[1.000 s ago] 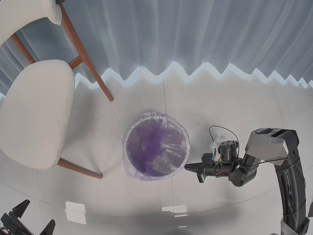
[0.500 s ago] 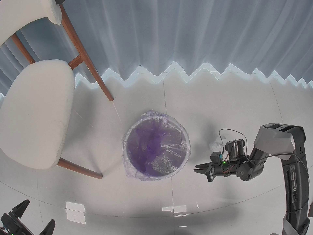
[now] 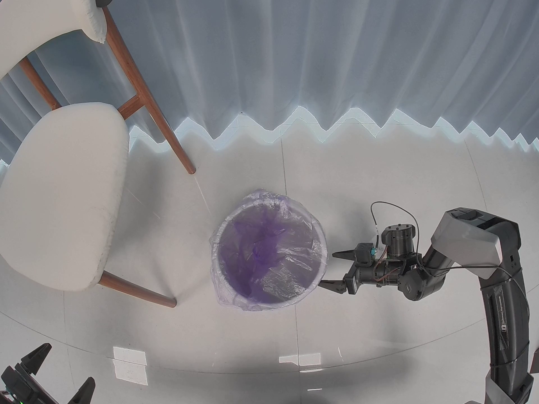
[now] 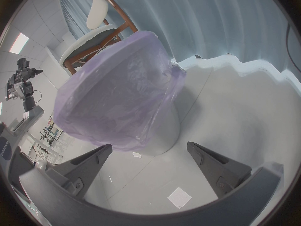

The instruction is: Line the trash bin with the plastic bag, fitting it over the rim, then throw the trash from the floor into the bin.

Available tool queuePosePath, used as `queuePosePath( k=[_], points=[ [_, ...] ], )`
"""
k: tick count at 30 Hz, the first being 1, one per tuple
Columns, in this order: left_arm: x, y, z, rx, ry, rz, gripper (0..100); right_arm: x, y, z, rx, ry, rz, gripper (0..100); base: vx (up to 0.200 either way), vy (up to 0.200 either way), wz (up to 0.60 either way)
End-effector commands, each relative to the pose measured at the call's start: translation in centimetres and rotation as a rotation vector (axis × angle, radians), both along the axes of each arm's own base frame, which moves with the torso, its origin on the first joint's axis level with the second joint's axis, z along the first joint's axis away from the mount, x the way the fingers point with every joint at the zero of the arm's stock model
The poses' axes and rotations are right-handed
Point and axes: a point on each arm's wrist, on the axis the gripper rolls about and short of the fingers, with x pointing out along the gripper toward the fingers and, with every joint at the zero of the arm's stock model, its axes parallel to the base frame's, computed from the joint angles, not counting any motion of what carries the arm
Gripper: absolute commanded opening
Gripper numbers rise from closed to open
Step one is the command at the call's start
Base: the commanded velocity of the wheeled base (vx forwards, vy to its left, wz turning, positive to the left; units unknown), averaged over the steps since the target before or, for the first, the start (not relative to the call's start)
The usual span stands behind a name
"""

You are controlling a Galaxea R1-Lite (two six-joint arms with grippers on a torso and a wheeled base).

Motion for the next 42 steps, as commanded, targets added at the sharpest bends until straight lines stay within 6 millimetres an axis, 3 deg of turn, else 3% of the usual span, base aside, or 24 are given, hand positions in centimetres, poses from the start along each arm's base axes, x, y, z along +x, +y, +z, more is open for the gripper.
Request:
queuePosePath(
  k=[1, 9, 10, 19, 32, 42],
  points=[
    [0.1, 0.0, -0.5, 0.003, 0.019, 0.0, 100, 0.8, 1.1, -0.8, 0.008, -0.012, 0.035, 100, 0.0, 0.0, 0.0],
    [0.1, 0.0, -0.5, 0.003, 0.019, 0.0, 100, 2.5, 2.5, -1.4, 0.03, -0.047, 0.092, 100, 0.0, 0.0, 0.0],
    [0.1, 0.0, -0.5, 0.003, 0.019, 0.0, 100, 2.8, 2.7, -1.4, 0.034, -0.058, 0.099, 0, 0.0, 0.0, 0.0],
    [0.1, 0.0, -0.5, 0.003, 0.019, 0.0, 100, 2.7, 3.9, -2.2, 0.072, -0.048, 0.188, 0, 0.0, 0.0, 0.0],
    [0.1, 0.0, -0.5, 0.003, 0.019, 0.0, 100, 2.2, 3.8, -2.4, 0.077, -0.034, 0.206, 0, 0.0, 0.0, 0.0],
    [0.1, 0.0, -0.5, 0.003, 0.019, 0.0, 100, 2.7, 3.8, -2.0, 0.087, 0.157, 0.11, 0, 0.0, 0.0, 0.0]
  ],
)
